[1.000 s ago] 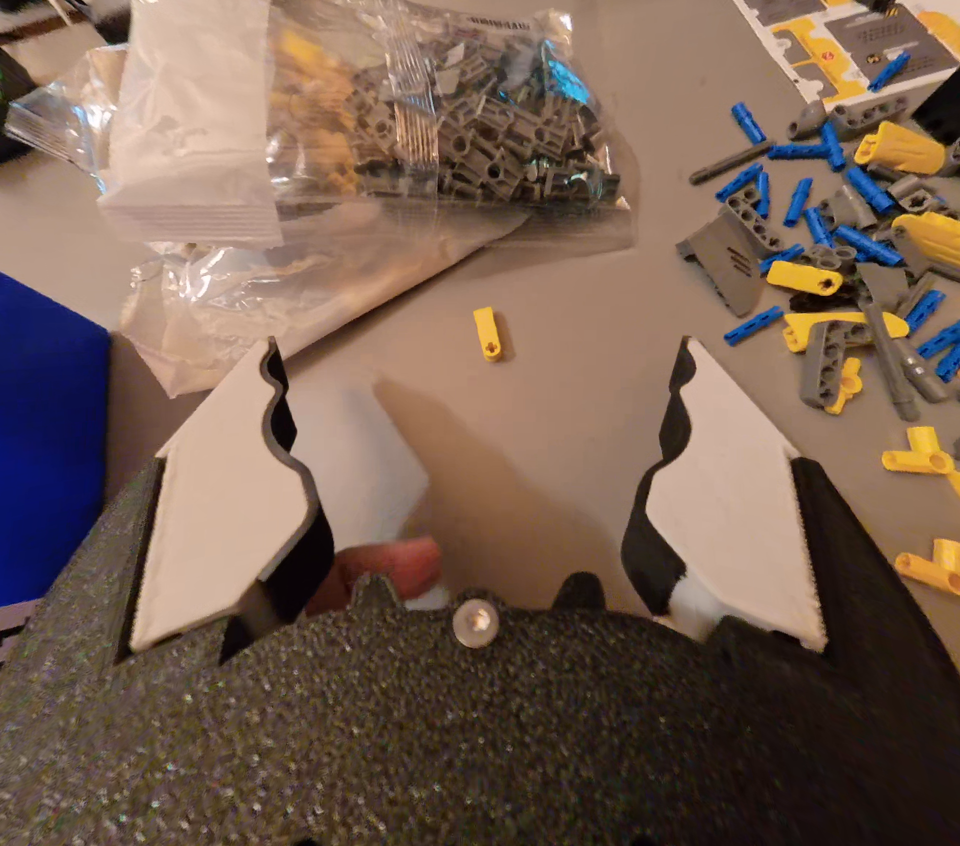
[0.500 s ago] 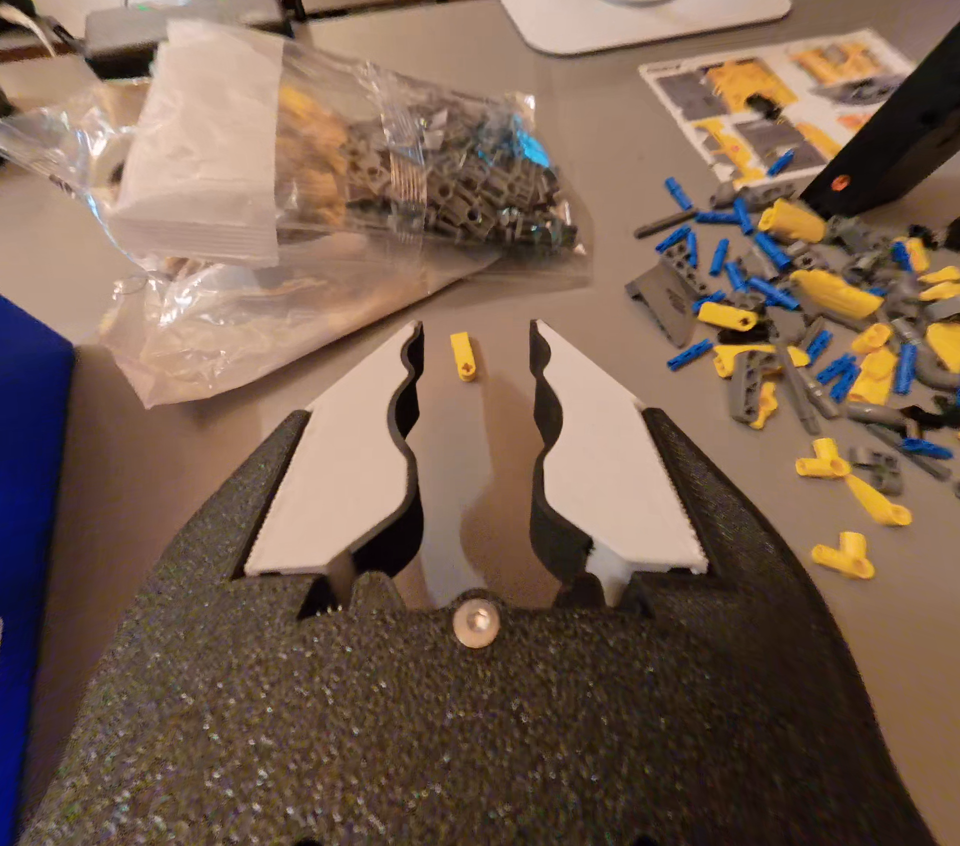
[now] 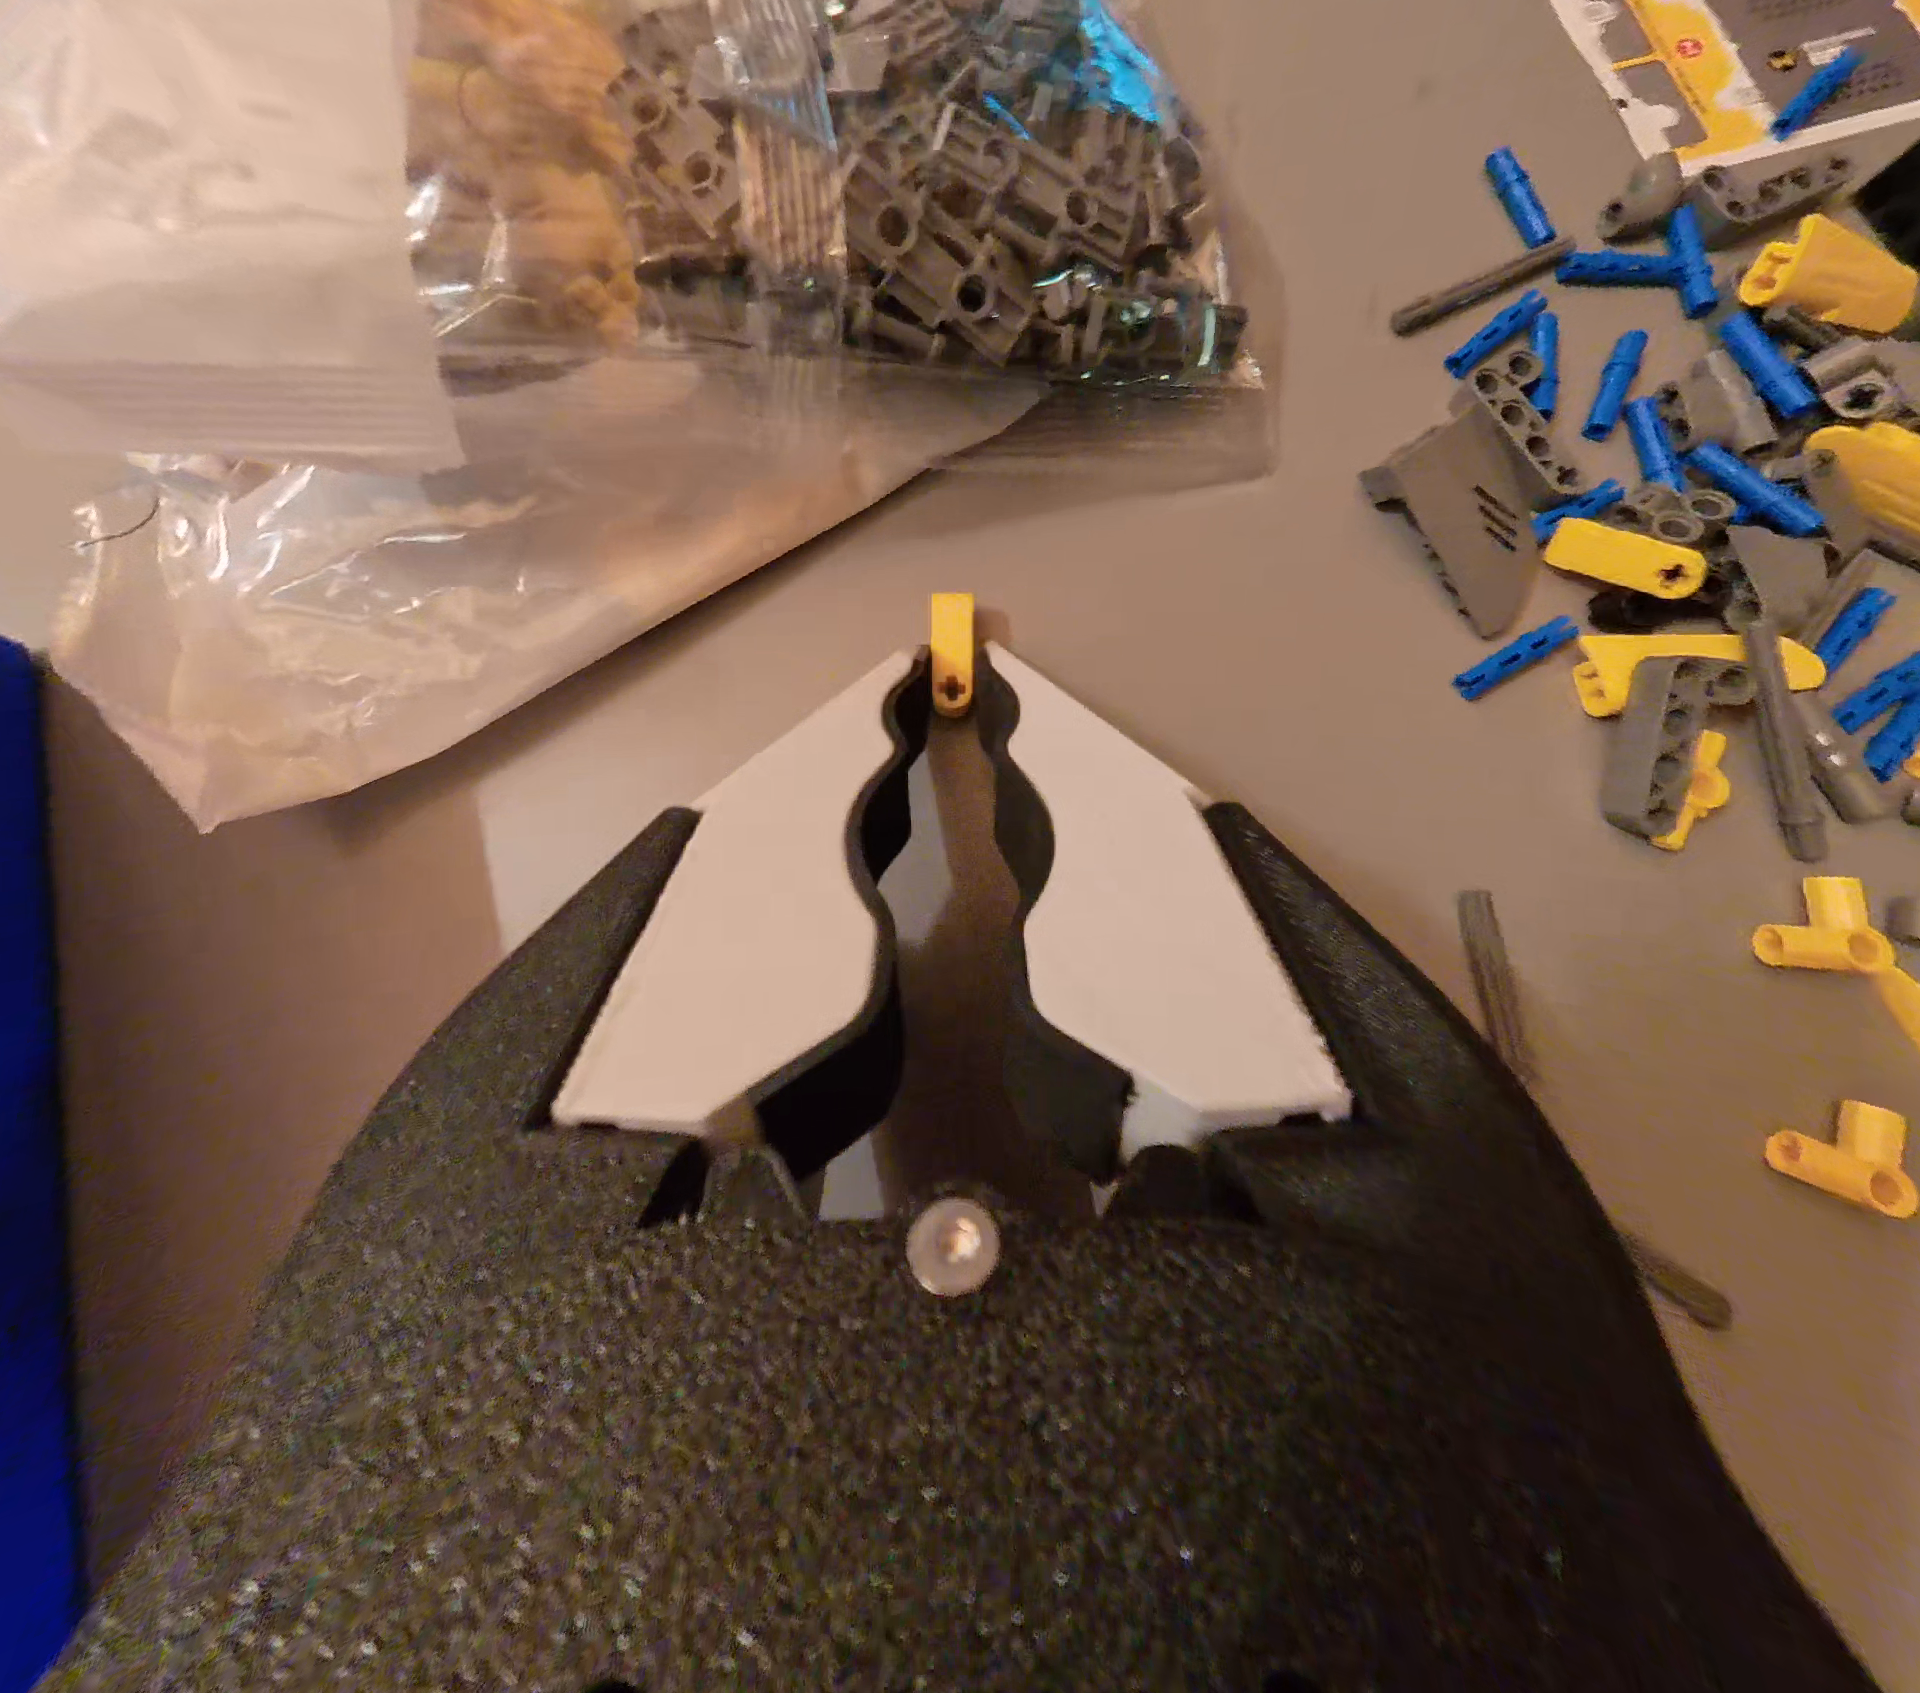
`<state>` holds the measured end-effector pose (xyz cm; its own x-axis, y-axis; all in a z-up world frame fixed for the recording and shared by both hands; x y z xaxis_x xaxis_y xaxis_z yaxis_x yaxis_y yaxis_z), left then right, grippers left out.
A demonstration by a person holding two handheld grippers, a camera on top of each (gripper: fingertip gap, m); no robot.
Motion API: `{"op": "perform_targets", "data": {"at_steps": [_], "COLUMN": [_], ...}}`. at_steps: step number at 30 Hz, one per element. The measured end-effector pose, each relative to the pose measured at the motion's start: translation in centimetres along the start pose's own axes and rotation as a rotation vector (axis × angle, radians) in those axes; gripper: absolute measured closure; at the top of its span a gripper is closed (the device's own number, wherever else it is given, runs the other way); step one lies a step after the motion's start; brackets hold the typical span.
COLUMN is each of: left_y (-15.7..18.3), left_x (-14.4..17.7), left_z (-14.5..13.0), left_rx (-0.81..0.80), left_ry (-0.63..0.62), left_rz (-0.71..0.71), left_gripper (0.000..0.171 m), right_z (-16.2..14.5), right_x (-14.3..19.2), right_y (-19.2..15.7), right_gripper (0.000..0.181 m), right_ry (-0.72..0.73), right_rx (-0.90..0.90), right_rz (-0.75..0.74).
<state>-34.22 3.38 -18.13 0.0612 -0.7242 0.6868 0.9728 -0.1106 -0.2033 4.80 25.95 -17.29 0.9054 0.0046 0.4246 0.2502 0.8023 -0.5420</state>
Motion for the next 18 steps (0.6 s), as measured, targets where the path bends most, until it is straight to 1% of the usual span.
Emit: {"op": "perform_targets", "data": {"at_steps": [3,5,6,8,10,11,13,15,16,18], "left_y": [1.2,2.8,3.8,5.9,7.1,7.4,8.0,8.0,7.8,7.4], "left_x": [0.7,1.0,0.8,0.0,-1.0,-1.4,-1.7,-1.4,-1.2,-0.9], "left_z": [1.3,2.7,3.5,4.7,5.3,5.5,5.6,5.7,5.8,6.1], "left_rx": [-0.012,-0.047,-0.072,-0.153,-0.202,-0.211,-0.217,-0.203,-0.198,-0.183], "left_ry": [0.106,0.178,0.193,0.195,0.175,0.156,0.136,0.182,0.204,0.244], "left_rz": [-0.075,-0.163,-0.213,-0.287,-0.289,-0.291,-0.354,-0.372,-0.368,-0.363], "left_gripper": [0.165,0.165,0.165,0.165,0.165,0.164,0.162,0.154,0.148,0.143], "right_z": [0.0,0.0,0.0,0.0,0.0,0.2,0.4,0.6,0.5,0.4], "right_x": [0.0,0.0,0.0,0.0,0.0,0.0,0.1,0.2,0.1,0.0], "right_y": [0.0,0.0,0.0,0.0,-0.2,-0.2,-0.8,-1.4,-1.6,-2.0], "right_gripper": [0.160,0.160,0.160,0.160,0.160,0.160,0.159,0.158,0.155,0.153], "right_ry": [0.001,0.002,0.002,-0.001,0.011,0.039,0.102,0.133,0.121,0.077], "right_rx": [0.002,-0.003,-0.004,0.002,0.024,0.047,0.118,0.165,0.184,0.236], "right_rz": [-0.004,0.000,0.001,0.002,-0.026,-0.065,-0.099,-0.101,-0.097,-0.136]}}
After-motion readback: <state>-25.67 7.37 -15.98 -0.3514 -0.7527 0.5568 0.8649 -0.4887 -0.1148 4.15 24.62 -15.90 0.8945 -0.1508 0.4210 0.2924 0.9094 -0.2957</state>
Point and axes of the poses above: each gripper's, where its closed fingertips meet, x back along the fingers, z out of its top, y = z × x across the jaws, the point moved 10 cm from there along x, back along the fingers, and after that the axes turned 14 degrees about -x, right-handed, at the moved point
